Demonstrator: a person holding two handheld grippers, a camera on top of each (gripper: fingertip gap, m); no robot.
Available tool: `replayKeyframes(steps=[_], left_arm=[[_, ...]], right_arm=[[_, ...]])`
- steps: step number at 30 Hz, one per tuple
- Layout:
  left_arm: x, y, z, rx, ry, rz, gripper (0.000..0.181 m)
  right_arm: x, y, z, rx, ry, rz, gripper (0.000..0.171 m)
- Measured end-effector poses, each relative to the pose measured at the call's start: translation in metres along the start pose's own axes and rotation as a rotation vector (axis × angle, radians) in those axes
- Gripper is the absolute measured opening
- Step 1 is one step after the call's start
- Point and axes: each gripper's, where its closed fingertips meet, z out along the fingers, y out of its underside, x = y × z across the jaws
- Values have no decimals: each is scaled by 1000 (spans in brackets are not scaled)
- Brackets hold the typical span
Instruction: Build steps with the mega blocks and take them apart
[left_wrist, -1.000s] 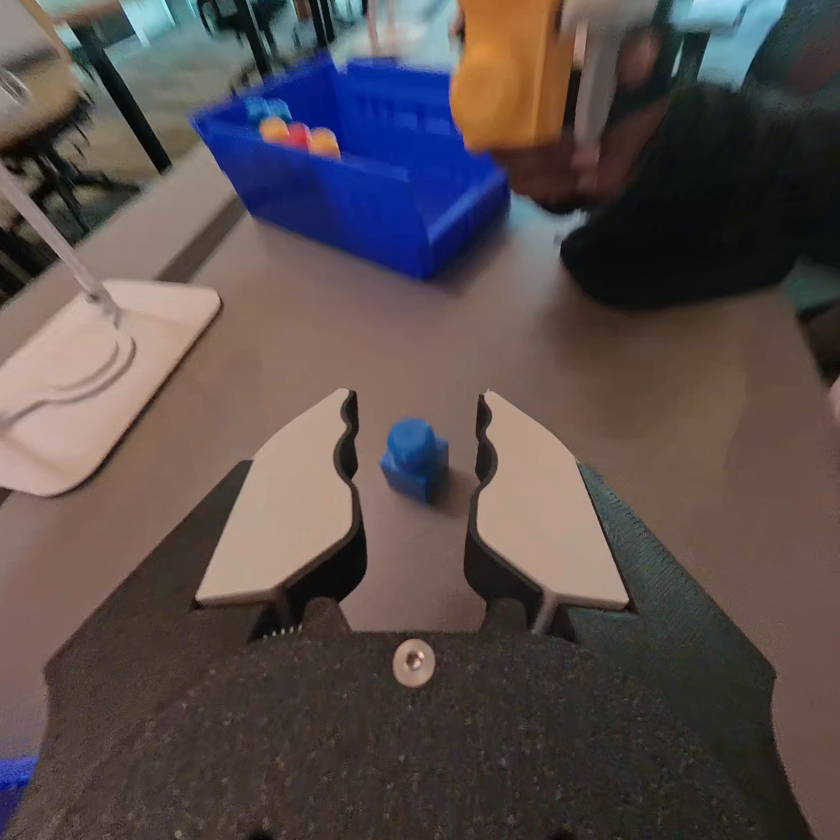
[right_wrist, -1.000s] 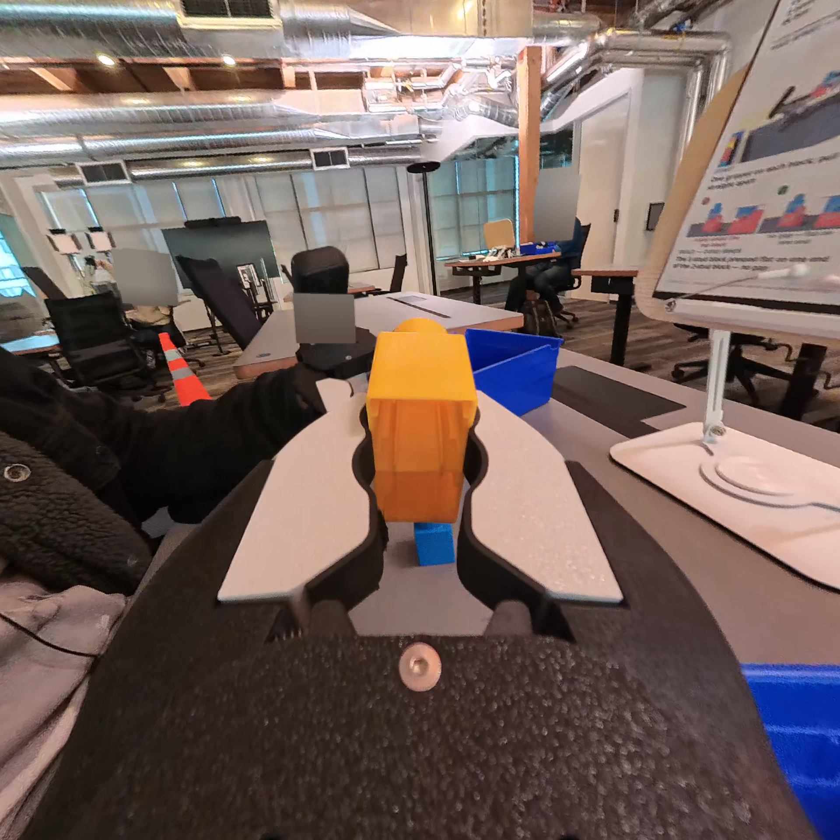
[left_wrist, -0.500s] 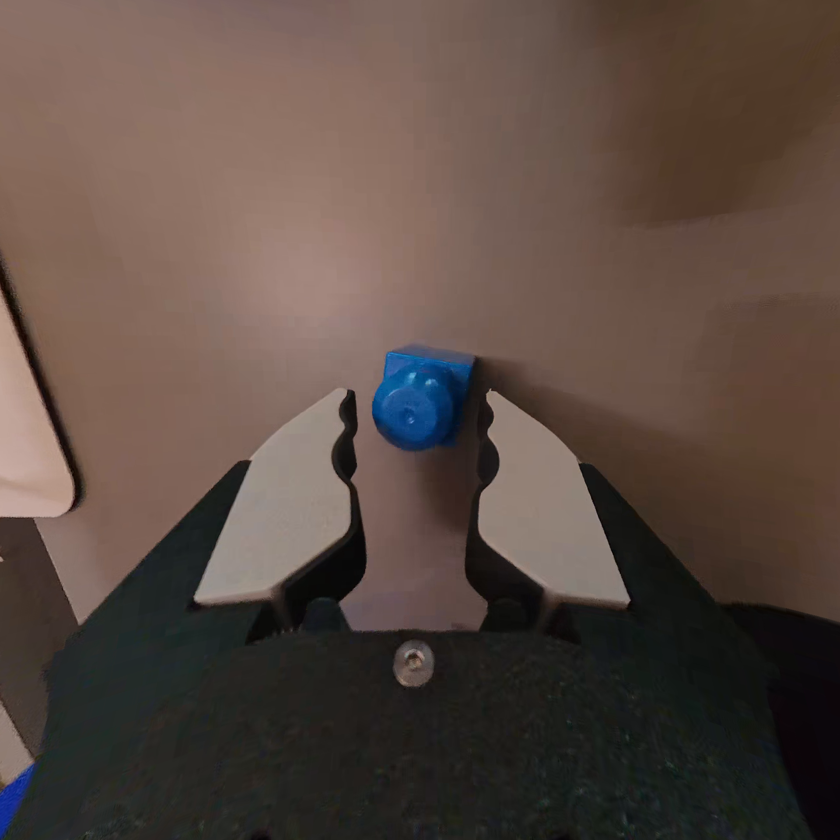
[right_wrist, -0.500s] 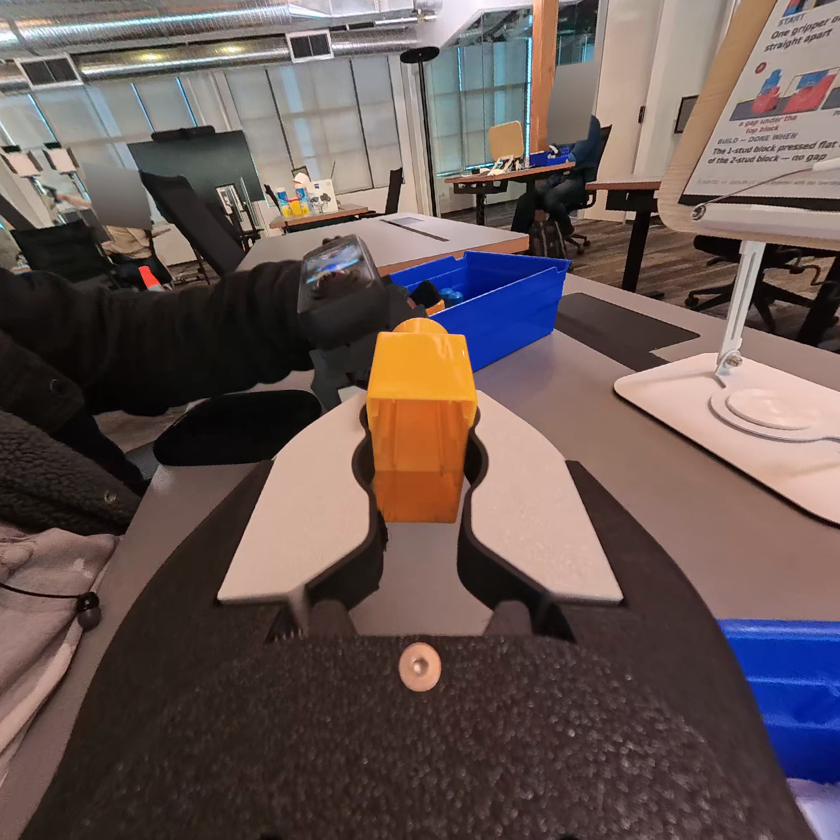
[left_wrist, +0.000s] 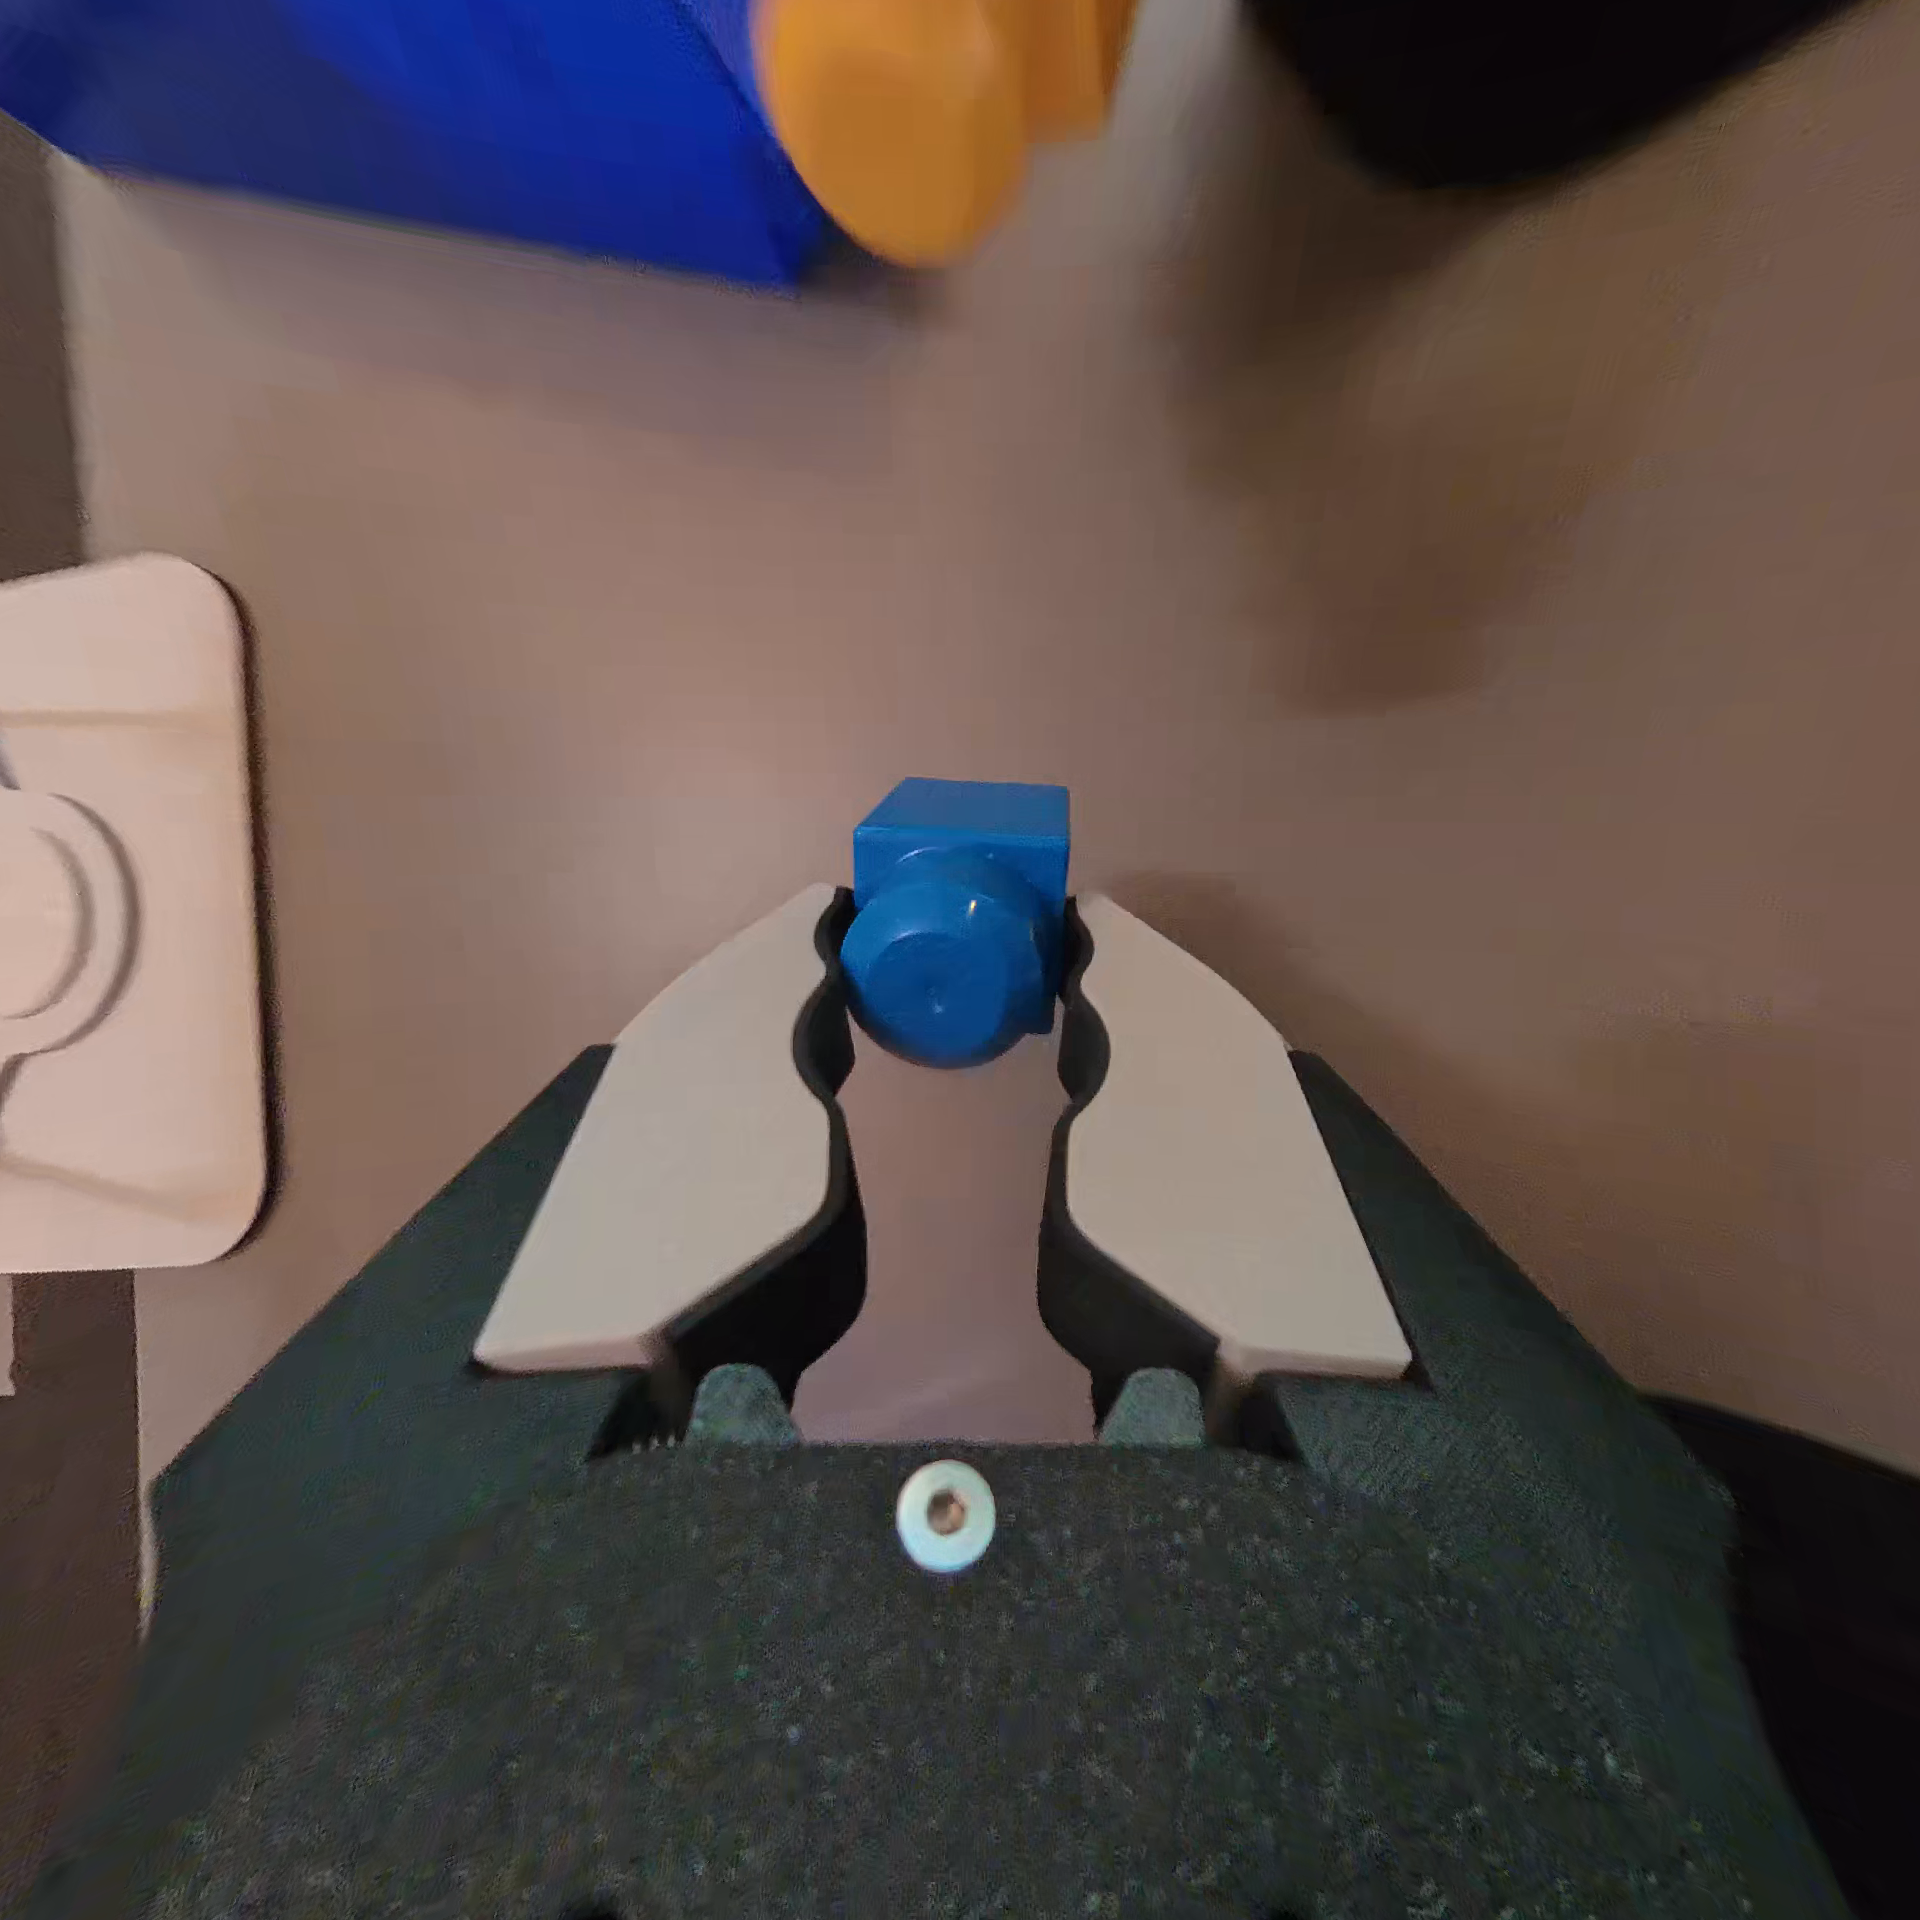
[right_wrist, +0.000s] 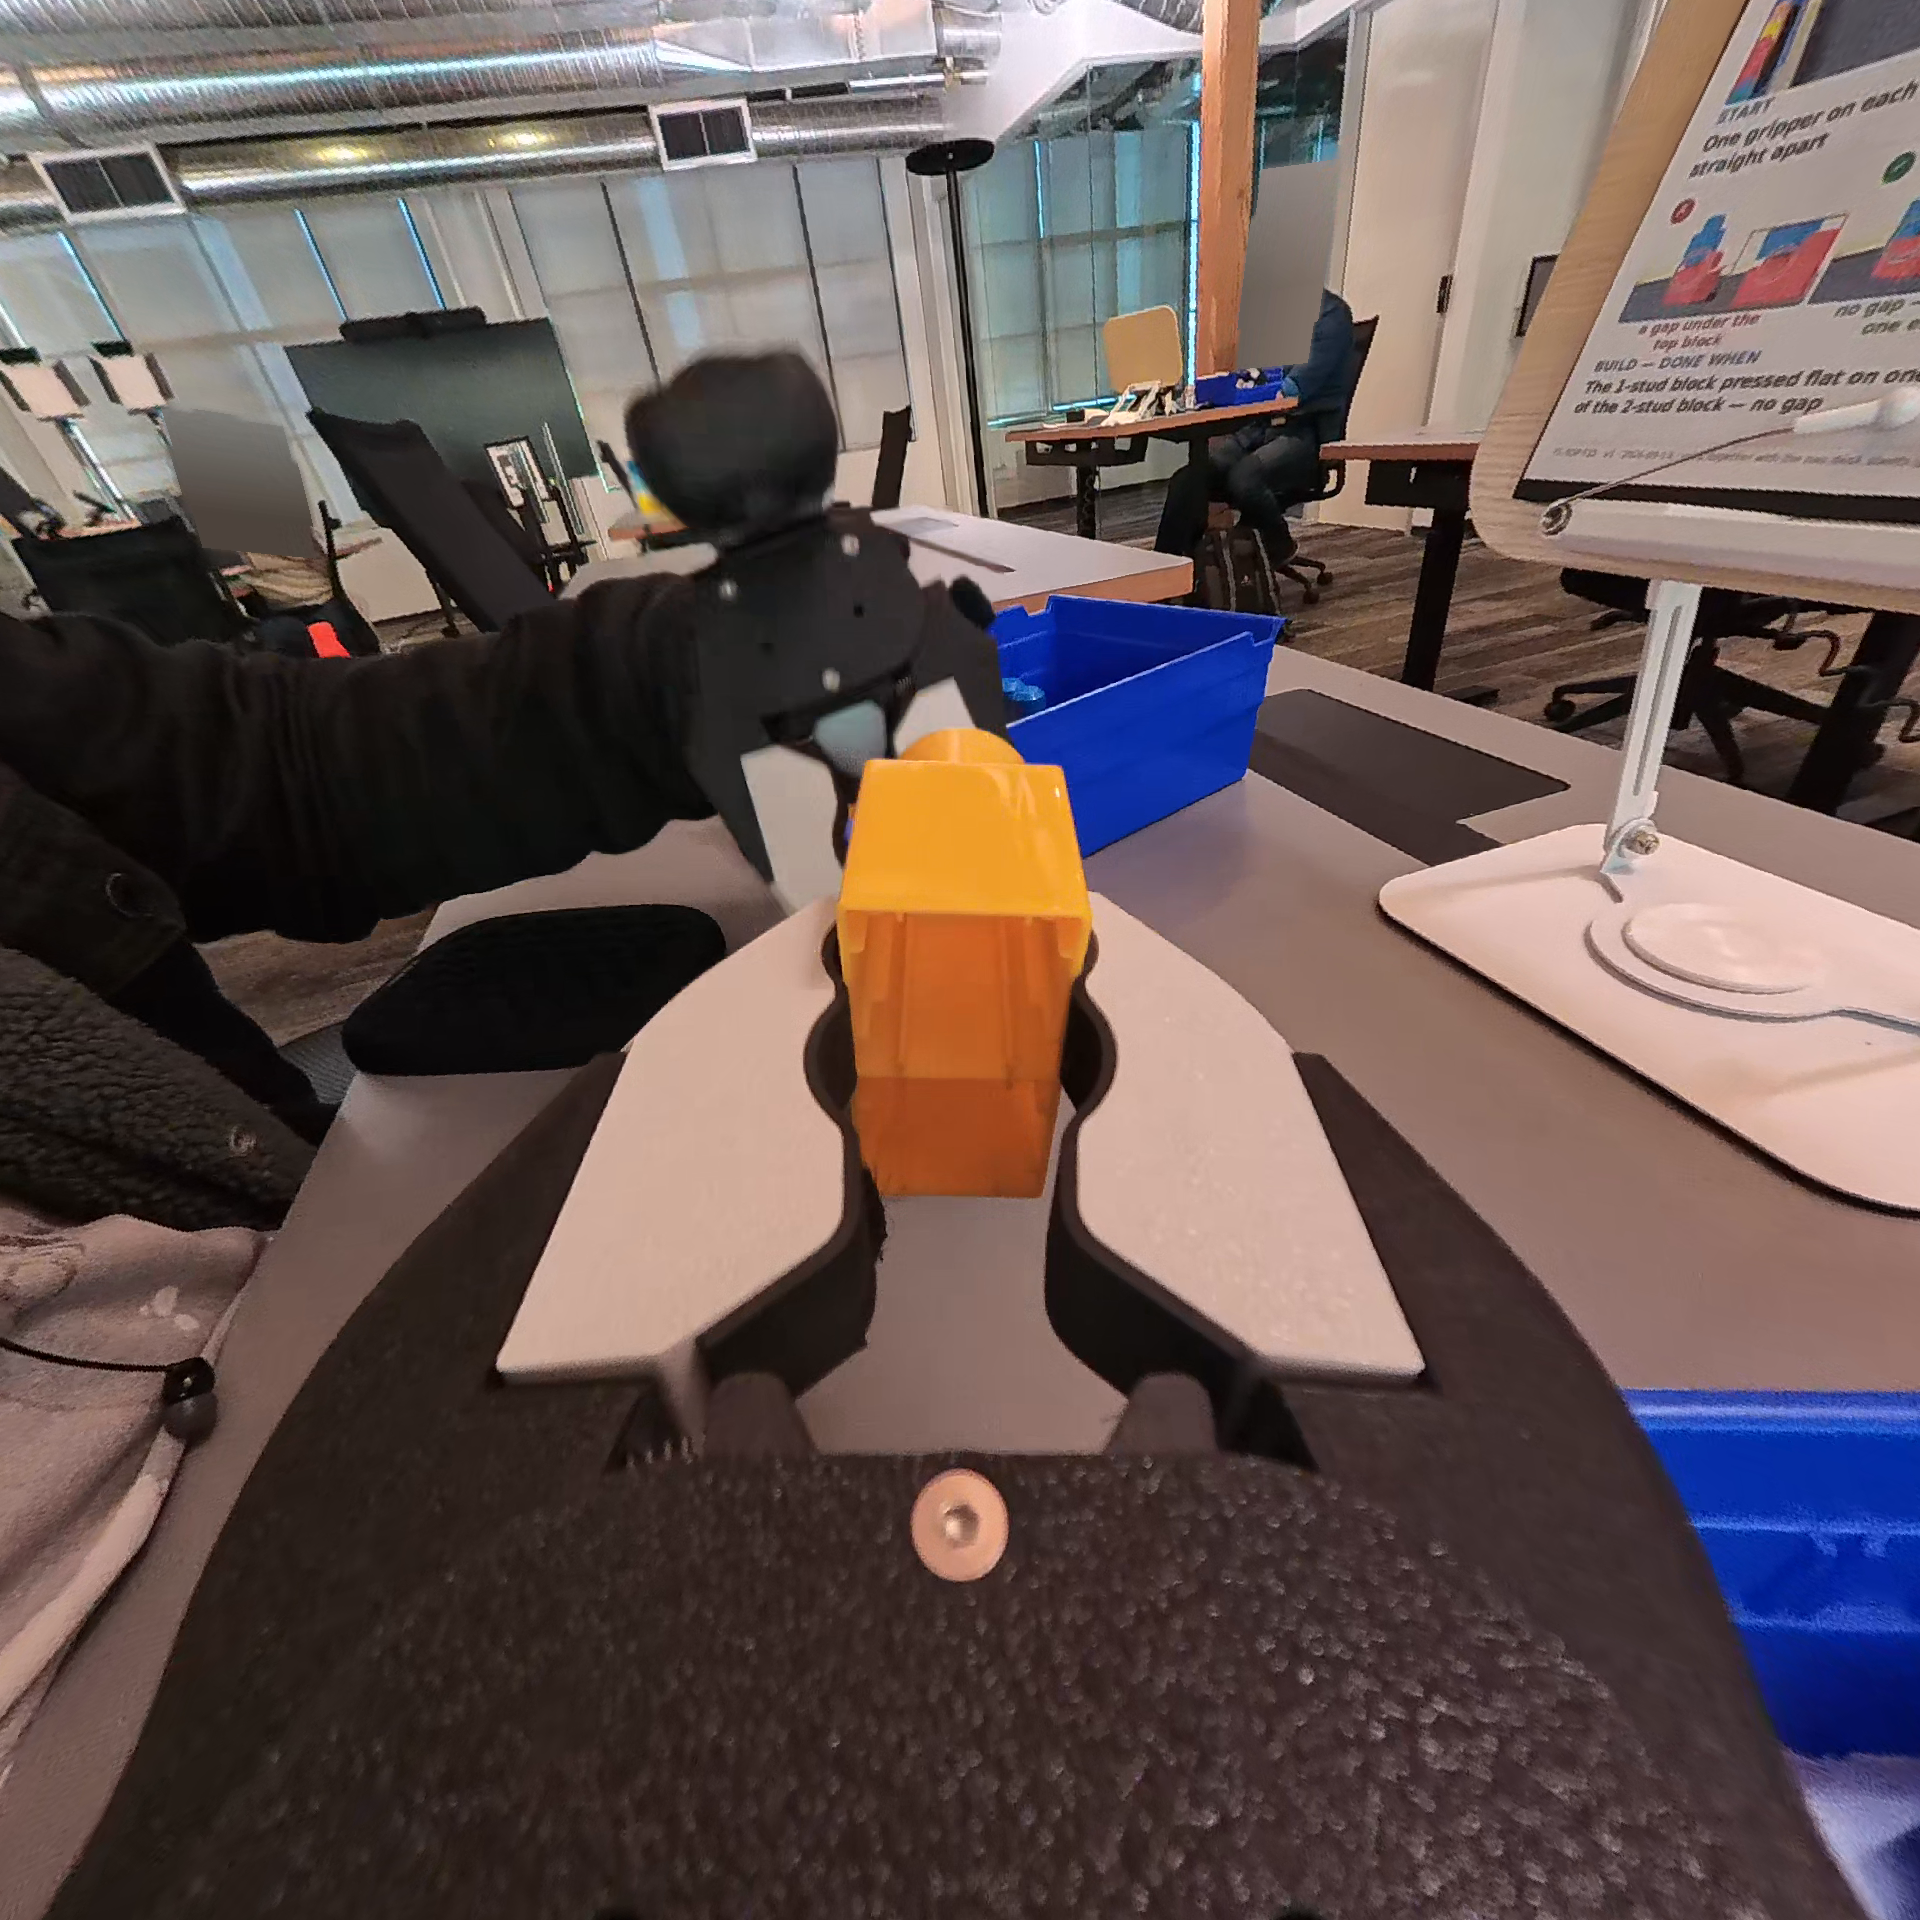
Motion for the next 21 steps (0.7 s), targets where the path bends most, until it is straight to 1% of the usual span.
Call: replayKeyframes(steps=[5, 8, 10, 12, 14, 16, 18, 21], left_arm=[[-18, -48, -65, 444, -65, -131, 37], [-23, -65, -97, 684, -89, -218, 37], [-21, -71, -109, 808, -73, -274, 37], [-18, -74, -114, 906, -62, -331, 37], [-10, -75, -116, 996, -17, -378, 37], [-3, -75, -114, 1056, 2, -413, 37], [1, -74, -108, 1088, 6, -445, 37], [8, -75, -95, 1080, 4, -450, 37]], right_arm=[[-4, -6, -2, 33, -26, -10, 36], [-7, -7, -3, 47, -44, -17, 36], [-9, -8, -3, 46, -57, -28, 36], [-12, -8, -4, 46, -72, -41, 36], [-14, -9, -7, 40, -91, -54, 36], [-18, -9, -10, 27, -121, -67, 36], [-20, -7, -14, 7, -152, -69, 36], [-22, -3, -18, -25, -185, -59, 36]])
